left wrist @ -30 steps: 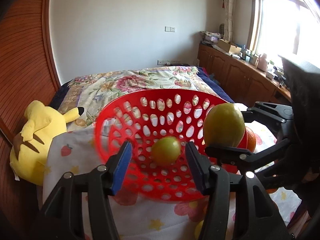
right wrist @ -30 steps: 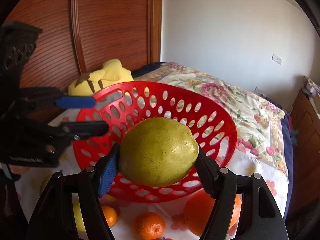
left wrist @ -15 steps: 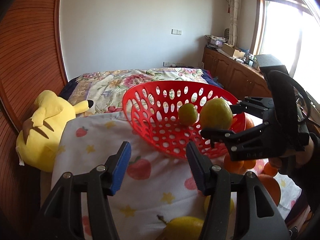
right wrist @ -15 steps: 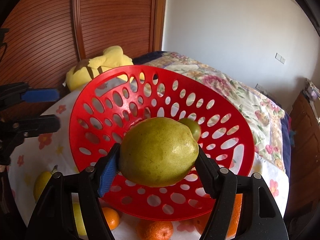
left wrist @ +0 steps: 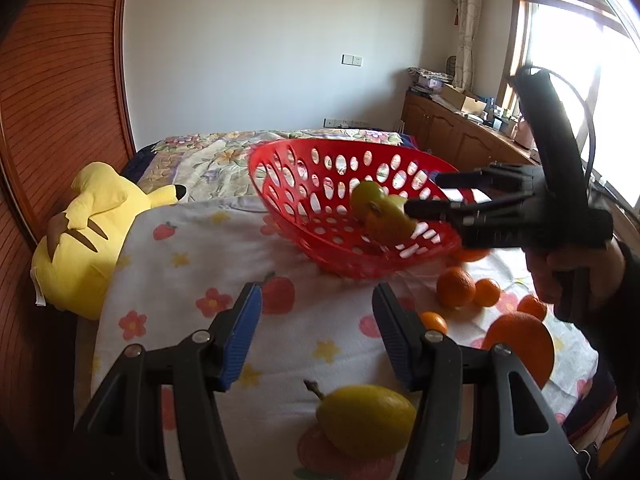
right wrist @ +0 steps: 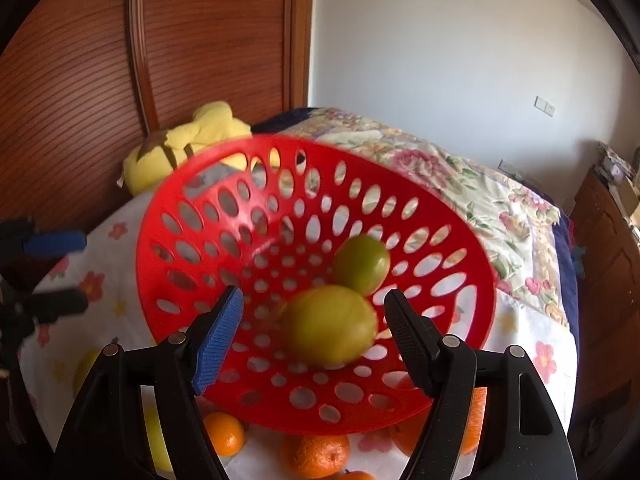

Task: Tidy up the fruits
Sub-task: 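Open the right tool to drop the pear into the basket while the left tool withdraws, then move the left tool to the yellow lemon while the right tool moves to the large orange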

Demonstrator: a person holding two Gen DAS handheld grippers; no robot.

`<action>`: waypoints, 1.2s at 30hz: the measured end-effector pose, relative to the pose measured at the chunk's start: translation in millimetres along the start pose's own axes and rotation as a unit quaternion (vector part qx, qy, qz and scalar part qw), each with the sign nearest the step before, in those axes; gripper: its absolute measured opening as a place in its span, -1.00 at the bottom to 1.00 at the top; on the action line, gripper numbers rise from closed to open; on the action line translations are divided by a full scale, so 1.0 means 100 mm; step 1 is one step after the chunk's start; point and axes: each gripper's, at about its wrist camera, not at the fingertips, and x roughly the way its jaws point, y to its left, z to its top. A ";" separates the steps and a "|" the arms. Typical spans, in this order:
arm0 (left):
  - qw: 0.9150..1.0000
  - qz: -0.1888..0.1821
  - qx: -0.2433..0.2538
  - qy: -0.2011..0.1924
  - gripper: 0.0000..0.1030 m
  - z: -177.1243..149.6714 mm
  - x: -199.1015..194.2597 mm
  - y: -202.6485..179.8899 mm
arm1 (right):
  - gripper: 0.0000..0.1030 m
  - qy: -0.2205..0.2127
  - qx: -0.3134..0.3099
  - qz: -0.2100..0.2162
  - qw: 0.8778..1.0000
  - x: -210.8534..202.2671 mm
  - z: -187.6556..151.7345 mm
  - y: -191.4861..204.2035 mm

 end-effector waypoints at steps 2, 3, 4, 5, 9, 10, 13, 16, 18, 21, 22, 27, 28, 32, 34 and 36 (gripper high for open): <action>1.000 -0.003 0.002 -0.002 0.13 -0.05 -0.04 -0.02 | 0.46 -0.007 0.009 -0.002 1.000 -0.09 0.01 0.00; 1.000 -0.003 0.003 -0.002 0.13 -0.07 -0.06 -0.04 | 0.46 -0.011 0.010 -0.003 1.000 -0.14 0.00 0.00; 1.000 -0.003 0.004 -0.003 0.13 -0.10 -0.08 -0.07 | 0.46 -0.017 0.012 -0.007 1.000 -0.21 -0.01 0.00; 1.000 -0.002 0.006 -0.003 0.13 -0.13 -0.09 -0.09 | 0.46 -0.021 0.014 -0.010 1.000 -0.28 -0.02 0.01; 1.000 -0.009 0.009 -0.004 0.13 -0.23 -0.15 -0.15 | 0.46 -0.042 0.028 -0.018 0.999 -0.57 -0.16 0.06; 1.000 -0.010 0.011 -0.005 0.13 -0.25 -0.17 -0.17 | 0.46 -0.047 0.034 -0.020 0.998 -0.65 -0.22 0.07; 1.000 -0.013 0.015 -0.005 0.13 -0.32 -0.20 -0.22 | 0.46 -0.056 0.044 -0.025 0.997 -0.81 -0.39 0.11; 1.000 -0.013 0.020 -0.006 0.14 -0.40 -0.22 -0.29 | 0.46 -0.061 0.063 -0.026 0.996 -0.94 -0.60 0.15; 1.000 -0.010 0.025 -0.006 0.15 -0.45 -0.22 -0.33 | 0.47 -0.063 0.073 -0.027 0.995 -0.99 -0.71 0.18; 1.000 -0.008 0.028 -0.006 0.15 -0.53 -0.19 -0.36 | 0.49 -0.066 0.083 -0.030 0.994 -1.06 -0.89 0.24; 1.000 -0.007 0.026 -0.005 0.15 -0.56 -0.18 -0.37 | 0.49 -0.066 0.088 -0.030 0.993 -1.08 -0.94 0.27; 1.000 0.002 0.027 -0.004 0.16 -0.70 -0.12 -0.40 | 0.53 -0.065 0.098 -0.030 0.993 -1.12 -1.12 0.36; 1.000 0.006 0.026 -0.005 0.16 -0.73 -0.11 -0.40 | 0.54 -0.065 0.101 -0.028 0.992 -1.12 -1.15 0.38; 1.000 0.009 0.014 -0.010 0.16 -0.81 -0.09 -0.37 | 0.59 -0.060 0.109 -0.025 0.992 -1.09 -1.27 0.44; 1.000 0.010 0.009 -0.013 0.16 -0.85 -0.08 -0.36 | 0.61 -0.057 0.117 -0.025 0.991 -1.06 -1.32 0.45; 1.000 0.012 0.009 -0.013 0.16 -0.86 -0.07 -0.36 | 0.64 -0.057 0.121 -0.026 0.991 -1.06 -1.36 0.47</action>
